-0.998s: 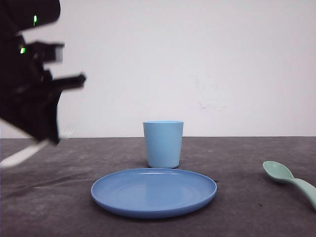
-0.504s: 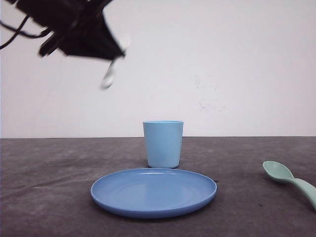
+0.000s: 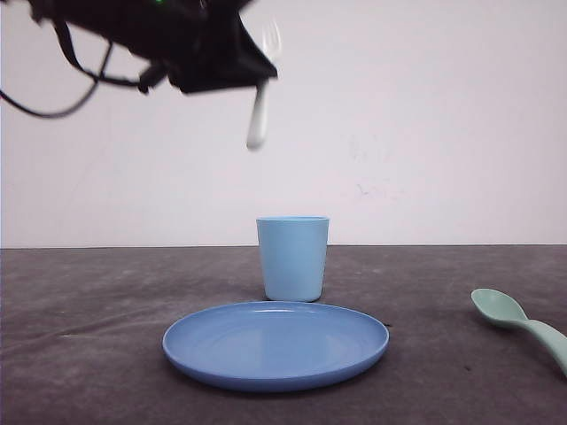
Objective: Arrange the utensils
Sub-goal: 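Lift the white fork with the left gripper and carry it over the cup, then lower the fork into the blue cup and open the left gripper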
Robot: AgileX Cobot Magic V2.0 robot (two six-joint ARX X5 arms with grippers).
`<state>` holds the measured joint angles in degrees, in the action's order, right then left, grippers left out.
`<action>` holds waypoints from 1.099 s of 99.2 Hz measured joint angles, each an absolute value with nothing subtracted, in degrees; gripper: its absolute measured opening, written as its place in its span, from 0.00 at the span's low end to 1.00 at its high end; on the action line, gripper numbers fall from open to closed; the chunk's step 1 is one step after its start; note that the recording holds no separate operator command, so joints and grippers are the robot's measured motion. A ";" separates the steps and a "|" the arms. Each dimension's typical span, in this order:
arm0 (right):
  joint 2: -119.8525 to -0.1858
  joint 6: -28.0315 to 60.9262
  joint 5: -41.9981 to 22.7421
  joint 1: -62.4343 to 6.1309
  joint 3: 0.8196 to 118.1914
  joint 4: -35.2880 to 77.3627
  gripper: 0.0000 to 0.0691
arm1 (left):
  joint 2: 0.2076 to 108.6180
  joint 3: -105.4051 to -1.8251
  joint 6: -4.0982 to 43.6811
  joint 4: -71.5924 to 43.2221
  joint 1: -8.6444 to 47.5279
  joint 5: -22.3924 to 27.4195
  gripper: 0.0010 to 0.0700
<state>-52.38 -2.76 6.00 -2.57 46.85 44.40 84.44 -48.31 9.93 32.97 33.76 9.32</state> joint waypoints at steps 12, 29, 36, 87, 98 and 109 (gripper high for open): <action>-52.38 -2.76 6.00 -2.57 46.85 44.40 0.98 | 89.21 -48.31 9.10 39.16 33.76 9.32 0.05; -52.38 -2.76 6.00 -2.57 46.85 44.80 0.98 | 94.48 -48.31 8.23 46.96 33.76 9.32 0.05; -52.38 -2.76 6.00 -2.57 46.85 45.23 0.98 | 96.44 -48.31 7.42 49.95 33.78 9.32 0.05; -52.38 -2.76 6.00 -2.57 46.85 45.69 0.98 | 104.55 -48.36 5.23 52.53 33.85 9.39 0.05; -52.38 -2.76 6.00 -2.57 46.85 45.69 0.98 | 105.75 -48.36 5.08 52.56 34.00 9.39 0.05; -52.38 -2.76 6.00 -2.57 46.85 45.69 0.98 | 106.65 -48.36 5.02 51.62 34.04 9.39 0.05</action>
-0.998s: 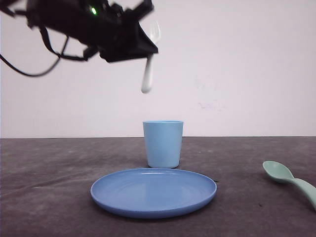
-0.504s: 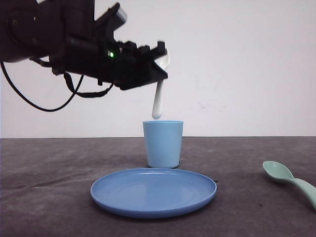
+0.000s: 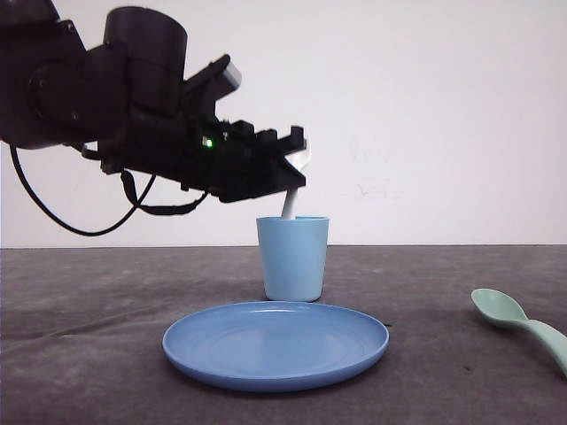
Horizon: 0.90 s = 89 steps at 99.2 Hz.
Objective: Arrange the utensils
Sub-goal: 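Lower the fork into the blue cup and open the left gripper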
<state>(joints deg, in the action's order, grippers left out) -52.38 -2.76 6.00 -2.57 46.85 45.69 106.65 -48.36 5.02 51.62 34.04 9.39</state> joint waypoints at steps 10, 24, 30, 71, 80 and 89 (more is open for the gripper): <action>-52.38 -2.76 6.00 -2.57 46.85 45.69 0.98 | 106.76 -48.36 4.54 50.26 34.09 9.39 0.05; -52.38 -2.76 6.00 -2.57 46.85 45.69 0.98 | 106.76 -48.36 3.92 47.88 34.30 9.39 0.05; -52.38 -2.76 6.00 -2.57 46.85 45.69 0.98 | 106.76 -48.38 3.79 47.62 34.37 9.39 0.05; -52.38 -2.76 6.00 -2.57 46.85 46.11 0.98 | 106.76 -48.38 3.73 47.99 34.41 9.39 0.41; -52.38 -2.76 6.00 -2.57 46.85 46.11 0.98 | 106.76 -48.38 4.14 48.71 34.41 9.39 0.43; -52.38 -2.76 6.00 -2.57 46.85 46.11 0.98 | 106.72 -48.38 4.75 48.60 34.41 9.39 0.44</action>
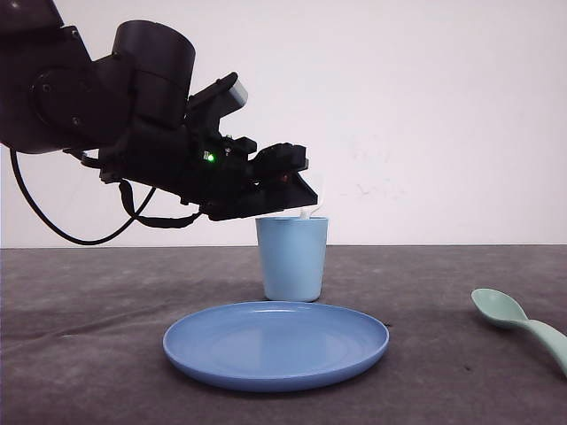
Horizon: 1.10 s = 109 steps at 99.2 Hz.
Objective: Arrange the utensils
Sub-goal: 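Lower the fork into the blue cup and open the left gripper, then lower the right gripper onto the green spoon and grasp its handle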
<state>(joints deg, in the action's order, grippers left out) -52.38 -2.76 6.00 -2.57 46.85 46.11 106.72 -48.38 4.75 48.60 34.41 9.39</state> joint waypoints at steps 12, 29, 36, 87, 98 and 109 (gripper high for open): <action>-52.38 -2.76 6.04 -2.57 46.85 46.11 0.98 | 105.14 -48.38 5.43 47.66 34.41 9.39 0.45; -52.38 -2.76 8.05 -2.57 46.85 46.09 0.98 | 97.27 -48.38 5.58 42.13 34.39 9.39 0.45; -52.38 -2.79 9.56 -2.57 46.85 46.09 0.98 | 92.99 -48.38 5.58 38.06 34.17 9.41 0.45; -61.47 -6.28 10.79 -10.74 46.85 44.07 0.98 | 55.86 -48.38 6.81 -7.05 16.88 8.91 0.45; -64.77 -7.42 10.76 -13.04 46.85 42.41 0.98 | 50.92 -48.38 5.58 -14.17 11.38 8.01 0.45; -68.12 -8.93 10.63 -15.46 46.85 40.03 0.98 | 47.83 -48.38 4.78 -18.92 7.22 6.28 0.45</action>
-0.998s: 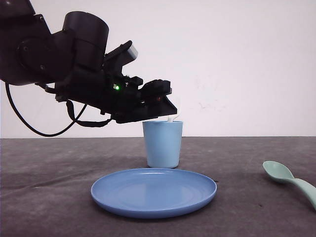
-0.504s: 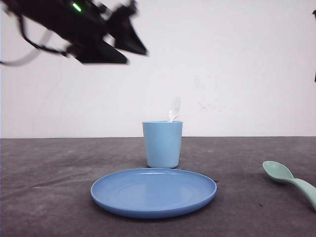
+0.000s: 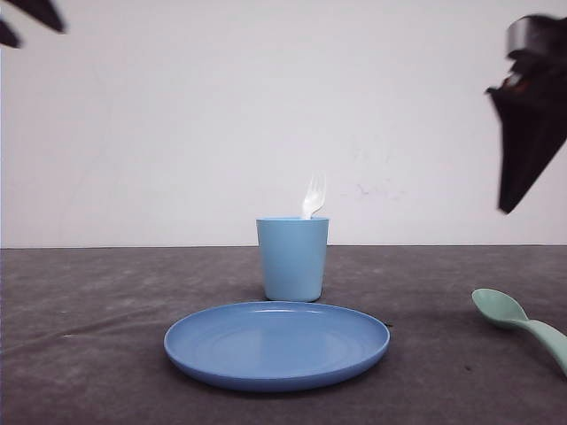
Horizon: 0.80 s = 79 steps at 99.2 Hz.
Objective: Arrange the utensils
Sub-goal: 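Lower the right gripper onto the green spoon and grasp its handle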
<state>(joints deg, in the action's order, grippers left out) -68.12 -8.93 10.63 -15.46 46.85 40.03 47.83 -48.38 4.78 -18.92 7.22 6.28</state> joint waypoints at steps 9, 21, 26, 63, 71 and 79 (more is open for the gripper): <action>-70.76 -10.35 10.52 -17.08 46.85 38.35 0.98 | 46.37 -48.38 4.32 -22.13 5.19 5.98 0.45; -74.08 -12.58 8.23 -19.16 46.85 36.03 0.98 | 46.06 -48.38 4.03 -24.71 4.86 6.00 0.45; -75.35 -13.80 6.50 -19.99 46.85 35.05 0.98 | 46.09 -48.38 4.03 -25.30 4.89 6.00 0.45; -84.95 -22.57 4.45 -22.48 46.85 27.94 0.85 | 46.09 -48.38 4.03 -25.45 4.89 6.00 0.45; -86.32 -23.62 4.12 -22.48 46.85 27.46 0.80 | 46.09 -48.38 4.03 -25.45 4.89 6.00 0.45; -86.56 -24.32 3.57 -22.48 46.89 27.20 0.78 | 46.09 -48.38 4.03 -25.45 4.89 5.98 0.45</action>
